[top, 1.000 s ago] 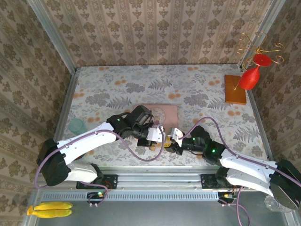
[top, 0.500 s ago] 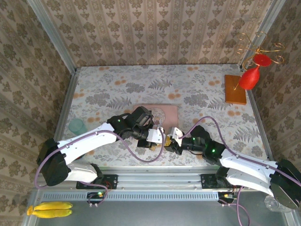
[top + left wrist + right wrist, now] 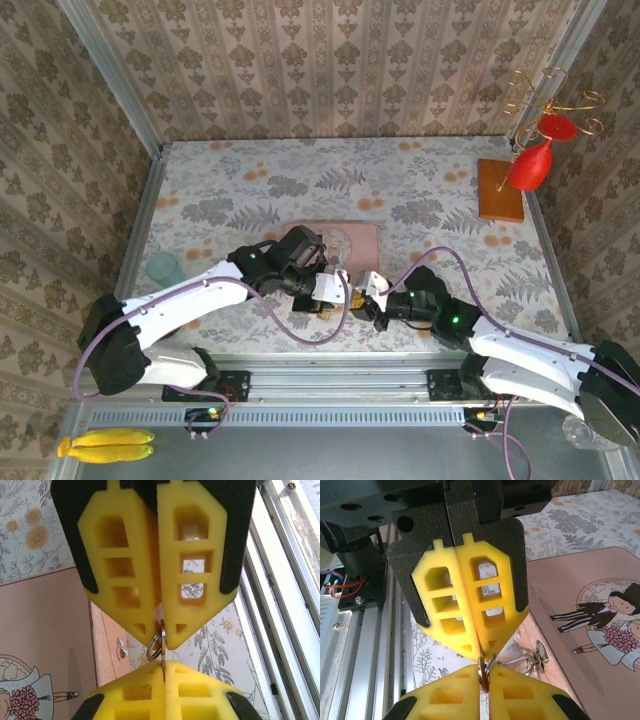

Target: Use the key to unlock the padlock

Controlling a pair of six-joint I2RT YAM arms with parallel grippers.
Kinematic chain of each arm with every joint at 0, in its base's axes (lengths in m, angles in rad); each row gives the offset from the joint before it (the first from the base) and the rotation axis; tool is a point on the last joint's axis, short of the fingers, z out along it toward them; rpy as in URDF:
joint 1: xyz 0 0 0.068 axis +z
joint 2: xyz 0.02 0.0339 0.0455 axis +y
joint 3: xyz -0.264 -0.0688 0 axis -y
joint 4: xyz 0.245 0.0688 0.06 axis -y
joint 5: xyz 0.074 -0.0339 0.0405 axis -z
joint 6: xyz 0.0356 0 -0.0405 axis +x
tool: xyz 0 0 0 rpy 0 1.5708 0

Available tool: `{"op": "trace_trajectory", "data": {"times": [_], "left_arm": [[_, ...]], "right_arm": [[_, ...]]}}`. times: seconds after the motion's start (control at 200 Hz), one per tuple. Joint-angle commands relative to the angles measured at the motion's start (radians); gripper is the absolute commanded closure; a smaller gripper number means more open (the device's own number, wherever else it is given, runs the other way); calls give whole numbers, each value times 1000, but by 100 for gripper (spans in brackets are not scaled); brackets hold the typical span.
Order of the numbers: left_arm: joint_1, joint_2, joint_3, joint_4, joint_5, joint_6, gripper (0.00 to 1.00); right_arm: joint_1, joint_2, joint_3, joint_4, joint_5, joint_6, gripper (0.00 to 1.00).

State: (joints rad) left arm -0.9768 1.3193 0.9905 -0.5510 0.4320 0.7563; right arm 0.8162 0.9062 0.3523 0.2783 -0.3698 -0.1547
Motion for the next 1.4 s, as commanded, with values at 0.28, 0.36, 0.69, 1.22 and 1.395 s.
{"op": "trace_trajectory", "data": {"times": [0.28,0.36,0.69,1.22,1.395], "left_arm": [[-12,-9,-16,8,14,-2,100],[-12,-17,-20,15,16,-6,100],[-9,-153,-155,286,-59,-117,81],[155,-417,-317,439,-419,-820,47],[141,-343,-228,169,-437,-990,51]], "right_arm": [[-1,-37,17,-27,1,-2,100],[-1,-33,21,-20,0,1,100],[-79,-65,-5,65,-7,148,100],[-306,-185,-132,191,151,426,100],[-424,-242,-145,164,145,478,100]]}}
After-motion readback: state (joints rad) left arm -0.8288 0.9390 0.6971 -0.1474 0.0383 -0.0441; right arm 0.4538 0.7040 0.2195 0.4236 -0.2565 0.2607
